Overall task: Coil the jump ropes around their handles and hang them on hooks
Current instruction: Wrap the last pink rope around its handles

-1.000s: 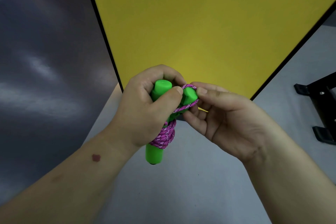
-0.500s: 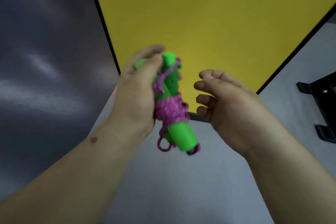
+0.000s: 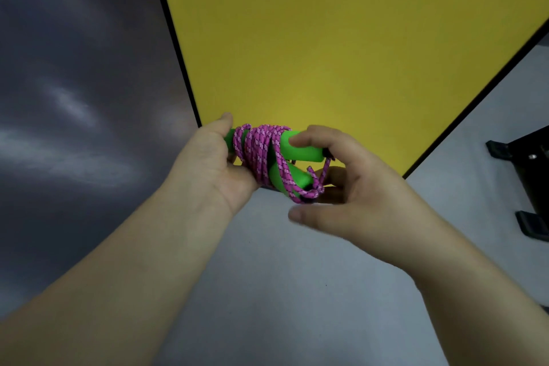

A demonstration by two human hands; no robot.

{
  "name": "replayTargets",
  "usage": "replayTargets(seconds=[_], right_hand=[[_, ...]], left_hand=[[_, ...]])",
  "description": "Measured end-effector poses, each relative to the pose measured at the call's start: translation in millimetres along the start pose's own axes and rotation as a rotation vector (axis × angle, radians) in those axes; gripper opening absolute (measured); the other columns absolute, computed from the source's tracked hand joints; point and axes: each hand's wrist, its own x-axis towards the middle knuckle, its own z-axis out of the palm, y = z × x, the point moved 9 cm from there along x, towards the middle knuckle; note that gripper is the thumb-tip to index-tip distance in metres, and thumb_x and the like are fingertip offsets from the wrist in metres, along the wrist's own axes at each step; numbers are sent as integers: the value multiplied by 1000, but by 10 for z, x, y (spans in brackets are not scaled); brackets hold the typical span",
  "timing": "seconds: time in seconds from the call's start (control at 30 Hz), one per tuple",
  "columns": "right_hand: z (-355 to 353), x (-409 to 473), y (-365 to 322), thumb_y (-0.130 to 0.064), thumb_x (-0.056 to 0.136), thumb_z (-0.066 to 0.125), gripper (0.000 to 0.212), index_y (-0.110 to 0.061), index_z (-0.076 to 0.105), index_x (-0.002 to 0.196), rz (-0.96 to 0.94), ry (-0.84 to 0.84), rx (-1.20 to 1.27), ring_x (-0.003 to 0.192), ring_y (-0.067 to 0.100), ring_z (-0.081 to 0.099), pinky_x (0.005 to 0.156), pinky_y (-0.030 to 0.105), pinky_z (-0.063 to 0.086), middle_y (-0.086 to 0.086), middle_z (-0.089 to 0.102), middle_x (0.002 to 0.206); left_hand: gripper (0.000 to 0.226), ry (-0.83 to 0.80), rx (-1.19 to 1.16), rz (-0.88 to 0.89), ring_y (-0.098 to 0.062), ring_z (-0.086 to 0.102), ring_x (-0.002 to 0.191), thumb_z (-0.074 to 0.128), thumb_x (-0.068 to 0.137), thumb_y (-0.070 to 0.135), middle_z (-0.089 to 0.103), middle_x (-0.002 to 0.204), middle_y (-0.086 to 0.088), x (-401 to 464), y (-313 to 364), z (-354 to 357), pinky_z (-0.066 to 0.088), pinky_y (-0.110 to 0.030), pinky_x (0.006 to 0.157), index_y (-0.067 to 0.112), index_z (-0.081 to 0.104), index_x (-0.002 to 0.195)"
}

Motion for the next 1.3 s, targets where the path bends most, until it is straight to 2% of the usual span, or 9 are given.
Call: replayTargets(seconds=[0.2, 0.43, 0.5, 0.67, 0.8, 0.9, 1.0, 1.17, 1.3], right_hand=[[-229, 13, 147, -25, 79, 82, 15, -26, 78, 94, 136, 240, 359, 80, 20, 71, 86, 47, 61, 2, 78, 101], [-416, -12, 105, -27, 91, 70, 18, -33, 82, 78, 159, 336, 204, 110, 2, 64, 82, 29, 49, -10, 69, 121], [-437, -9, 112, -27, 88, 74, 17, -27, 80, 72, 174, 315, 223, 99, 0, 65, 81, 26, 42, -12, 73, 111], [-436, 14, 154, -22, 77, 57, 23, -22, 79, 85, 148, 216, 210, 102, 24, 65, 80, 33, 51, 0, 77, 97], [-324, -10, -68, -15, 82, 64, 36, -35, 76, 110, 0, 65, 158, 99, 17, 64, 81, 31, 55, -11, 72, 112], [-233, -23, -178, -18, 86, 69, 26, -27, 77, 109, -64, -11, 179, 96, 35, 64, 74, 46, 56, 4, 70, 111], [-202, -18, -174, -23, 86, 70, 32, -37, 72, 115, -47, 3, 126, 93, 28, 63, 74, 41, 58, -6, 70, 115], [-206, -22, -205, -18, 91, 73, 14, -29, 81, 92, -37, 83, 97, 93, 31, 74, 80, 58, 61, 6, 77, 93], [-422, -33, -175, -17, 92, 72, 15, -28, 82, 87, 12, 260, 102, 69, 9, 69, 64, 27, 60, 8, 75, 80]], left_hand=[[29, -19, 428, 181, -25, 65, 100, 73, 93, 38, 69, 103, -2, 72, 116, -23, 56, -47, 93, 18, 65, 113], [25, -5, 517, 305, -23, 70, 97, 72, 96, 34, 70, 110, -7, 115, 207, -47, 63, -42, 85, 16, 59, 108], [21, 10, 551, 292, -19, 67, 88, 71, 97, 33, 68, 103, -4, 141, 183, -70, 62, -37, 79, 18, 58, 105], [20, -8, 575, 6, -26, 72, 92, 70, 97, 30, 70, 101, -7, 181, -65, -153, 59, -40, 94, 14, 63, 106], [37, -78, 629, -155, -12, 55, 42, 65, 98, 21, 58, 52, 2, 59, -236, -159, 43, -22, 51, 22, 57, 62], [49, -206, 741, -173, -10, 48, 41, 68, 93, 15, 54, 48, 4, -50, -316, -153, 32, -23, 53, 20, 67, 44], [34, -213, 785, -252, -12, 51, 53, 72, 90, 25, 57, 55, 2, -114, -395, -205, 34, -22, 54, 18, 68, 58], [22, -66, 862, -318, -16, 55, 69, 72, 90, 38, 66, 69, 2, -42, -462, -260, 38, -28, 62, 21, 65, 78], [40, -101, 1220, 140, -16, 57, 127, 59, 100, 50, 65, 139, 9, 5, -105, -16, 45, -42, 108, 32, 64, 135]])
